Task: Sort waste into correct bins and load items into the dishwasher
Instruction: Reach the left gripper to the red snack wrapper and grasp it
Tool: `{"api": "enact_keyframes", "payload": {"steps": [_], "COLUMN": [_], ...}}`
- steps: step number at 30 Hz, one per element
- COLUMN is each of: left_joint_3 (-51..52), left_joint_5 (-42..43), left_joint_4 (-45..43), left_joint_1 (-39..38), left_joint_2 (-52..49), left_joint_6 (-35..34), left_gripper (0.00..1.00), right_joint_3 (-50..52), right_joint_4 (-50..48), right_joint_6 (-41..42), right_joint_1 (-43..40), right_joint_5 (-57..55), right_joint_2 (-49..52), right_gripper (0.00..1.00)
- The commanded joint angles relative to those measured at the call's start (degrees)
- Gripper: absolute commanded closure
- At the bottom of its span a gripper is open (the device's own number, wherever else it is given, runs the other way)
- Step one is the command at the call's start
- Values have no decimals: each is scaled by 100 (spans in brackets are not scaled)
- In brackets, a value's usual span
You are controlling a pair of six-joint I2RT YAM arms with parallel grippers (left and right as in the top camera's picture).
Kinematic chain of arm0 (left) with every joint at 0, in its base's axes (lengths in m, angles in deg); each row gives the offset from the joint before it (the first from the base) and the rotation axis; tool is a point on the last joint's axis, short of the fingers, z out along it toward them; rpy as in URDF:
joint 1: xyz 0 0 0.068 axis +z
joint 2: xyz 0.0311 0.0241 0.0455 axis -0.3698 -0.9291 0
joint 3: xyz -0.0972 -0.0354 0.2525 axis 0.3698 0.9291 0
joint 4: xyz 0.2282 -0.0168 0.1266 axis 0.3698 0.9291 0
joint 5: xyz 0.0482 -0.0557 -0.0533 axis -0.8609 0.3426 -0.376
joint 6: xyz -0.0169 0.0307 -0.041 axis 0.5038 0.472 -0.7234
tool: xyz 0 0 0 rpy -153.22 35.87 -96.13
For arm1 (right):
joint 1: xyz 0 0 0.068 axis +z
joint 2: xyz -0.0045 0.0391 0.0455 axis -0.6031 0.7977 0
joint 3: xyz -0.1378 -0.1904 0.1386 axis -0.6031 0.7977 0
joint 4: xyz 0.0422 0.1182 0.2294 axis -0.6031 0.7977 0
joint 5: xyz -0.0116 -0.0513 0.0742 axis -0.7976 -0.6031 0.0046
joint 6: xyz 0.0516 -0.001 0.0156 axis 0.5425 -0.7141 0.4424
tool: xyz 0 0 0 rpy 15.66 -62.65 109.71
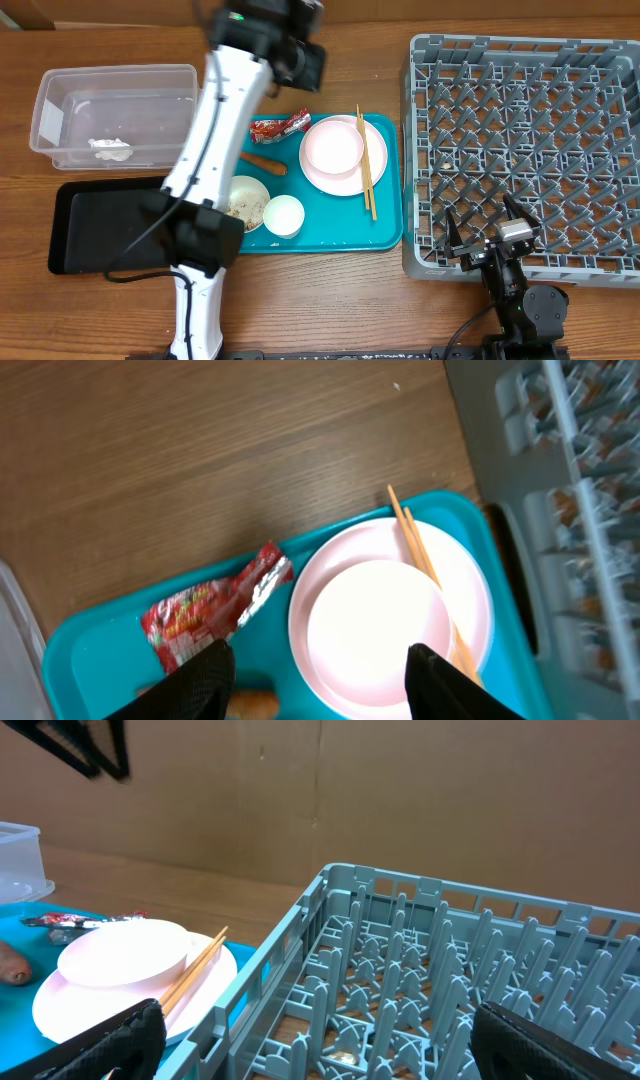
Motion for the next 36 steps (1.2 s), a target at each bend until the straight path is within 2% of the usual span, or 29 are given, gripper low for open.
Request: {"api": "enact_keyframes", "payload": {"steps": [1,3,5,8,11,12,13,14,18,20,21,23,24,29,36], "left_joint_3": [549,841,1056,1429,1648,1679,1764,1816,1845,1864,1961,2100,2184,2522,3008], "left_joint_5": [-861,-863,-857,-837,-813,-813,-791,-780,-452,-400,-376,-358,-350,-345,-286], "left_joint_4": [-278,-474,-614,-885,-1040,-1062,-1106,-1143,-1117,-1080,-1095,-1126,-1141,-1150,-1532], "left_joint_1": [-203,-216,-175,-9,164,197,299,352,516,535,533,518,509,511,509], "left_joint_2": [-63,-68,-68,-85,-116,-129,-144,-151,-199,-221,-223,-223,-223,-223,-223], "left_joint_6": [509,503,455,400,400,402,400,398,382,409,522,560,560,944,1231], "left_gripper": [43,40,8,14,24,24,7,0,0,30,58,78,77,55,37], "right_joint_3": [57,57,57,57,57,57,57,57,57,57,57,57,57,57,57], "right_joint_4": [-31,-31,-31,-31,-31,-31,-31,-31,-31,-31,-31,-31,-31,-31,-31], "right_joint_6": [7,7,7,7,7,7,7,7,7,7,7,7,7,7,7], "right_joint_1": [-15,-15,-15,-15,-15,-15,-15,-15,-15,-15,-15,-15,-15,-15,-15], "right_joint_5": [-37,-37,-37,-37,-37,-37,-37,-37,-37,-37,-37,-37,-37,-37,-37], "right_joint_2": [-46,-46,-46,-46,-46,-46,-46,-46,-46,-46,-46,-46,-46,-46,-46], "right_gripper": [0,0,0,0,0,0,0,0,0,0,0,0,0,0,0]}}
